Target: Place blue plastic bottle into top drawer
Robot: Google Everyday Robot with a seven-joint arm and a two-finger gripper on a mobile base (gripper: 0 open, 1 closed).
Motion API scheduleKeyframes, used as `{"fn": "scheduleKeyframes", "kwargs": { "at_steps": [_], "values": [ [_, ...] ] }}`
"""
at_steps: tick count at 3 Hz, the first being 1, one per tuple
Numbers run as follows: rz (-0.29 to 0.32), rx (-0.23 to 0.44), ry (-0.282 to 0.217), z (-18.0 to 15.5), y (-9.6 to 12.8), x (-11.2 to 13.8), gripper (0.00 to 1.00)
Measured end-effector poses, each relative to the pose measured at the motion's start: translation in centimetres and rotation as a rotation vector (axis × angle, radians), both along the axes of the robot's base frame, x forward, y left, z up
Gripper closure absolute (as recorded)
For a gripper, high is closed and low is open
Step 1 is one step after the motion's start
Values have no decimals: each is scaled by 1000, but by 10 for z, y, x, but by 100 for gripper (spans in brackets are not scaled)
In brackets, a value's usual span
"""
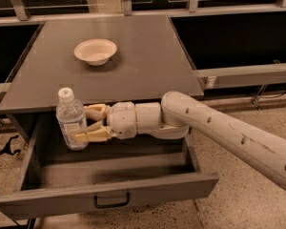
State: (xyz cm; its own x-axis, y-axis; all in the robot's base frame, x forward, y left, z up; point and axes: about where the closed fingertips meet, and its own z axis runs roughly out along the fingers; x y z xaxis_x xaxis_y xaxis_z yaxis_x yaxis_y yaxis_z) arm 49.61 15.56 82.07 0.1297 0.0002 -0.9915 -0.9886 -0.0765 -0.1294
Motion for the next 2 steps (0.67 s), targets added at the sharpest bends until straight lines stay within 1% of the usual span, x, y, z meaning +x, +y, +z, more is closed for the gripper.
{"fn": "scheduleKeyframes", "kwargs": {
  "at_steps": [1, 2],
  "values": [
    [-23, -13, -21, -40, 4, -2, 100],
    [-23, -13, -21, -41, 4, -2, 100]
  ]
}}
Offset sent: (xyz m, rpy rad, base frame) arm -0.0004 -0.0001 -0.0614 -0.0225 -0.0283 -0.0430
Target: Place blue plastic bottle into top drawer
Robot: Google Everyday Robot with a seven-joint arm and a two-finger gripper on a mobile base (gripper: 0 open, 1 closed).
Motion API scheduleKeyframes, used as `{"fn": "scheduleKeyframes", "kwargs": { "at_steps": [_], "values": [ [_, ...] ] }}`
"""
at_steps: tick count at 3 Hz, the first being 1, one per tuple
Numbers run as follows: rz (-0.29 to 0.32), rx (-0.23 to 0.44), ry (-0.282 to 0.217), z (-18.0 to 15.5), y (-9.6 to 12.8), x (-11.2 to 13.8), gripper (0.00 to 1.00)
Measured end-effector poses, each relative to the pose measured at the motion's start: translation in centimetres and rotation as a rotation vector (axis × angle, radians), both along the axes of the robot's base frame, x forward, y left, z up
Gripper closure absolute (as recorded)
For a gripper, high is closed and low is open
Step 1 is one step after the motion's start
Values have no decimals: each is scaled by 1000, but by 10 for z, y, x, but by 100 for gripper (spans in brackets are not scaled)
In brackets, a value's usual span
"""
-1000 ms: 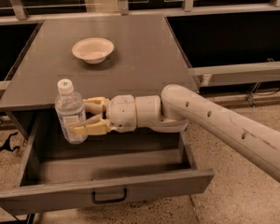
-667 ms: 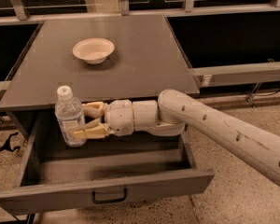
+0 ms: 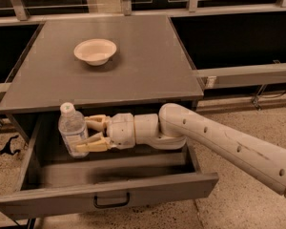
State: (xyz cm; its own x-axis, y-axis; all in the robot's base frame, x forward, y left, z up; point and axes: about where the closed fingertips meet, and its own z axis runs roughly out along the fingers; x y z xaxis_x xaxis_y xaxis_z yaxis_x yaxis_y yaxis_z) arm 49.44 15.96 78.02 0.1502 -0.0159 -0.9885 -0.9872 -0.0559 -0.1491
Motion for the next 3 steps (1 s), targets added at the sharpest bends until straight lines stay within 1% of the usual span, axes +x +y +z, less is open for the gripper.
{"fn": "scheduleKeyframes", "kwargs": {
  "at_steps": [2, 3],
  "values": [
    [-4, -6, 9, -39, 3, 0, 100],
    [-5, -5, -1, -55, 6, 2, 100]
  ]
}}
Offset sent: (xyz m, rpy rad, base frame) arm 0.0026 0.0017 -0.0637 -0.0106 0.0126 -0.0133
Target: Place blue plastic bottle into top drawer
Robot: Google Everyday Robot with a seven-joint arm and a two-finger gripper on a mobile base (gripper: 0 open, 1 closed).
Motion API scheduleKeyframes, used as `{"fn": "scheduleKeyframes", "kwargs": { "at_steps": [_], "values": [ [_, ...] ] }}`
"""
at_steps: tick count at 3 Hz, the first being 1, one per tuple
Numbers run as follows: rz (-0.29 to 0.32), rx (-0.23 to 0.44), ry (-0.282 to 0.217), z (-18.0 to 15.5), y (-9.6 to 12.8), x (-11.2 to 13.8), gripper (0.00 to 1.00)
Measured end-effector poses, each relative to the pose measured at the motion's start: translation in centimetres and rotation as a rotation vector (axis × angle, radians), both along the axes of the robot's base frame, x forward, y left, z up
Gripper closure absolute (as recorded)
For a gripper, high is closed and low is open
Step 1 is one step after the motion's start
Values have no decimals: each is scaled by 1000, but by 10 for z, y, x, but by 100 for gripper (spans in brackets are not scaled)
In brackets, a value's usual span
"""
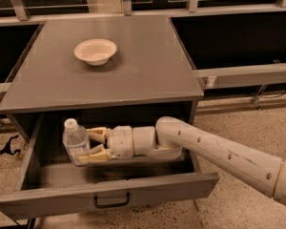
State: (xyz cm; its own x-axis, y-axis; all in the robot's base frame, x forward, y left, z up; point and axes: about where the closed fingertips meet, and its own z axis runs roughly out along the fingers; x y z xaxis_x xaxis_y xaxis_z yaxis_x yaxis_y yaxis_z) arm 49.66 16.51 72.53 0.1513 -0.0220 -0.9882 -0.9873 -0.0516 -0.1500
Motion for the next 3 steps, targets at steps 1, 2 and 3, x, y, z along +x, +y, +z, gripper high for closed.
{"fn": "scheduleKeyframes", "kwargs": {
  "at_steps": [1, 2, 3],
  "values": [
    [0, 0, -19, -6, 2, 3, 100],
    [-1, -24, -11, -15, 3, 4, 100],
    [-4, -65, 22, -22, 1, 5, 100]
  ]
}}
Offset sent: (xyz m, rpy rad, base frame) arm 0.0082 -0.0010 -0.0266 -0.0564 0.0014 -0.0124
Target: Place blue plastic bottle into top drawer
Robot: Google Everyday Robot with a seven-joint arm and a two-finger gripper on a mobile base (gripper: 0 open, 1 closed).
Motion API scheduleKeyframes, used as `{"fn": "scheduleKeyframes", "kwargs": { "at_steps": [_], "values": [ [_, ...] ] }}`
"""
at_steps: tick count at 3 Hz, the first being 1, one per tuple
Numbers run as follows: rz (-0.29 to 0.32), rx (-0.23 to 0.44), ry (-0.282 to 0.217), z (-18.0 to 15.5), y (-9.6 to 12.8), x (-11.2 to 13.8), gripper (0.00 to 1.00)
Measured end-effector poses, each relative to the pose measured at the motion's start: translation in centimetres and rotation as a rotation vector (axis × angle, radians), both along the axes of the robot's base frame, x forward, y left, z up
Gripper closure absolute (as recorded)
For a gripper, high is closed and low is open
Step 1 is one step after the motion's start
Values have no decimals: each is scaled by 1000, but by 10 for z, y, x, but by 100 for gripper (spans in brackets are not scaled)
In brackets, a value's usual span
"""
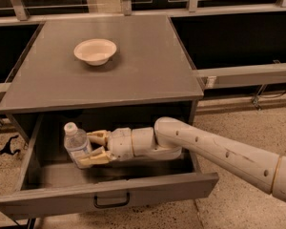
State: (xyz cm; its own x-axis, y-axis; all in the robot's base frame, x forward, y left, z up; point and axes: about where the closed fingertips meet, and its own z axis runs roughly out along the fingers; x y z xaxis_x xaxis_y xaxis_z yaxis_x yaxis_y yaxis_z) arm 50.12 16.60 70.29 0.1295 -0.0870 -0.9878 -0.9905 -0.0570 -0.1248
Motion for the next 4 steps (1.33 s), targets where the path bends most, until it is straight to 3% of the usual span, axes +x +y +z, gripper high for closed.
{"fn": "scheduleKeyframes", "kwargs": {
  "at_steps": [2, 4],
  "values": [
    [-22, -68, 79, -16, -10, 13, 100],
    [-36, -76, 109, -33, -14, 17, 100]
  ]
}}
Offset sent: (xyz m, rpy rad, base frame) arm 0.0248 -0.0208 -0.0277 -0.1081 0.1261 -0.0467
